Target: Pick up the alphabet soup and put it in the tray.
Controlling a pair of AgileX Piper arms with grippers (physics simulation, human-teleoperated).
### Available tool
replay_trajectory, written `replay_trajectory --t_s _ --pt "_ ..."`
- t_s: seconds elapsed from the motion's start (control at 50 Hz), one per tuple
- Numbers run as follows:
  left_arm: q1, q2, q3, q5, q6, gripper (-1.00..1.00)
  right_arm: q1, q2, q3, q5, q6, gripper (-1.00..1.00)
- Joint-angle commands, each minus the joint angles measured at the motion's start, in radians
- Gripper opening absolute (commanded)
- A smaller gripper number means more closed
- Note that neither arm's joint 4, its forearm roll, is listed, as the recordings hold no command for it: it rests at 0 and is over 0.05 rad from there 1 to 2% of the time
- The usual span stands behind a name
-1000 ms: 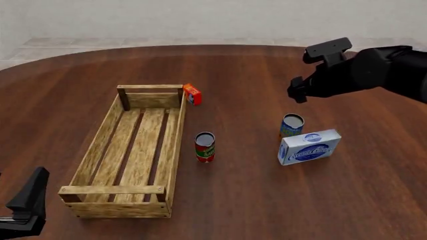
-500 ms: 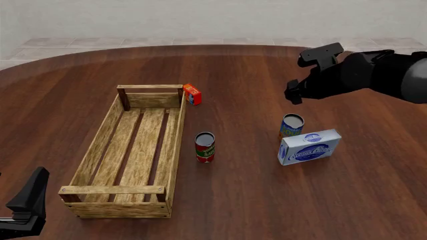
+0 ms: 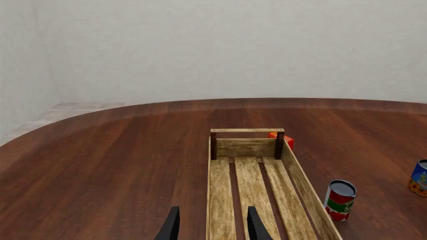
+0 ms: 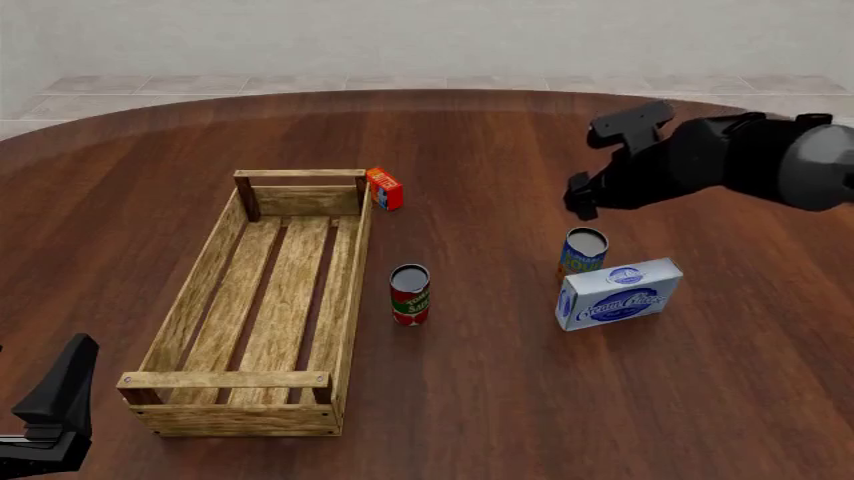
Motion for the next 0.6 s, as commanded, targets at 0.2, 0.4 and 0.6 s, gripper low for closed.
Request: replay_trajectory --t_s 0.2,0.4,0.6 --pt "0.000 0.000 0.000 0.000 0.000 1.00 -0.003 0.038 -0.006 -0.013 -0.009 1.00" --pt "0.000 0.000 0.000 0.000 0.000 1.00 0.005 0.039 -0.002 -0.013 -0.007 1.00" --pt "0.000 0.000 0.000 0.000 0.000 1.00 -0.003 0.038 0.015 -0.023 -0.001 1.00"
